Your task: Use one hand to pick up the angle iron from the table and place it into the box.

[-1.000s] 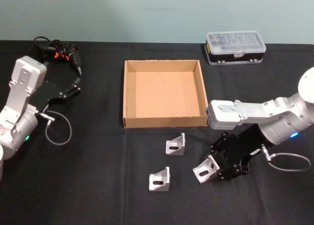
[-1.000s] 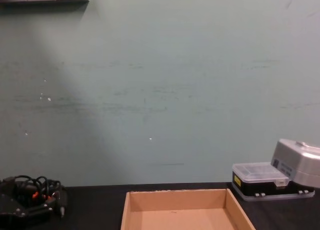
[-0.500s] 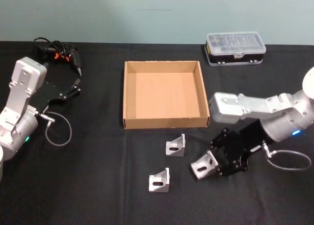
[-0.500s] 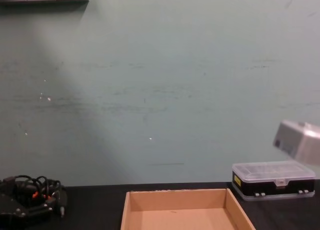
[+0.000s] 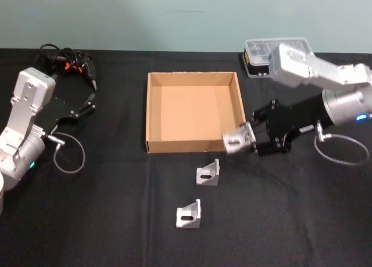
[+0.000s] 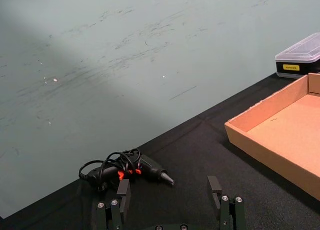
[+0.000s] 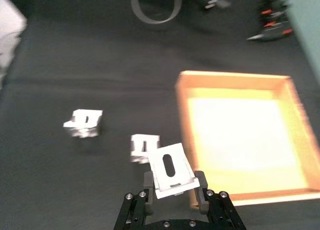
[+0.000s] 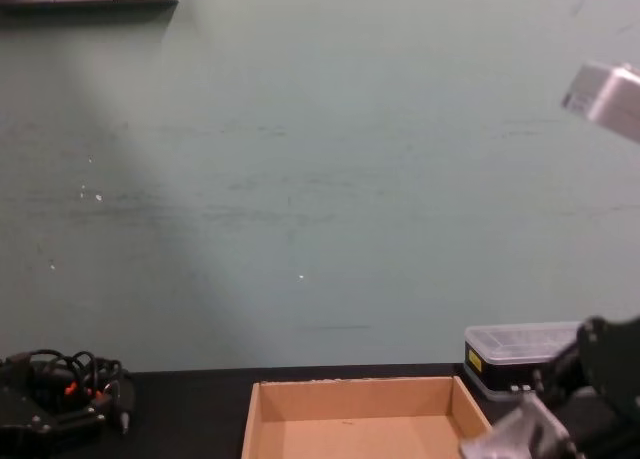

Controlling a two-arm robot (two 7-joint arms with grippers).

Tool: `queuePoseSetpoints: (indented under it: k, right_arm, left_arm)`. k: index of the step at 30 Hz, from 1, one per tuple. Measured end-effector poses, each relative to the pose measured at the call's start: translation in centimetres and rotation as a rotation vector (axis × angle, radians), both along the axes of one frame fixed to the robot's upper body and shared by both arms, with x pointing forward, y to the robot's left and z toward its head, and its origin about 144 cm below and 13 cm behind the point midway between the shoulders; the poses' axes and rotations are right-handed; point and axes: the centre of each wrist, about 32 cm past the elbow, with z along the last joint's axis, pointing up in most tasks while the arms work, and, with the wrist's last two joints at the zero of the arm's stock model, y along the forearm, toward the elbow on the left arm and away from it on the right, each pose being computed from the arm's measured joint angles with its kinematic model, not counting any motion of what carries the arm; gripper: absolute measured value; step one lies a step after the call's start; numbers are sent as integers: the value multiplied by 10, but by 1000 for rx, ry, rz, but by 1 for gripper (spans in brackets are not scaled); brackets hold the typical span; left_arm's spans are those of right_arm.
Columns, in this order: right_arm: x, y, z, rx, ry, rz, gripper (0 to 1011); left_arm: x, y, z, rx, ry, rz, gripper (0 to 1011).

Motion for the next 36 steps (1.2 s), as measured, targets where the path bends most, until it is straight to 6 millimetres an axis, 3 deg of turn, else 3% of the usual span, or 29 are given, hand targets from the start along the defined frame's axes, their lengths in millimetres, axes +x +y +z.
queuePoseSetpoints:
  k: [5,15,36]
  right_arm:
    - [4,-2,2,50,-76,-84,489]
    - [17,7,-14,115,-182,-249,489]
    - [67,52,-63,82,-157,-336,489]
  left_arm:
    - [0,0,0,0,0,0,1000]
    - [0,0,0,0,0,0,1000]
    - [0,0,0,0,0,0,1000]
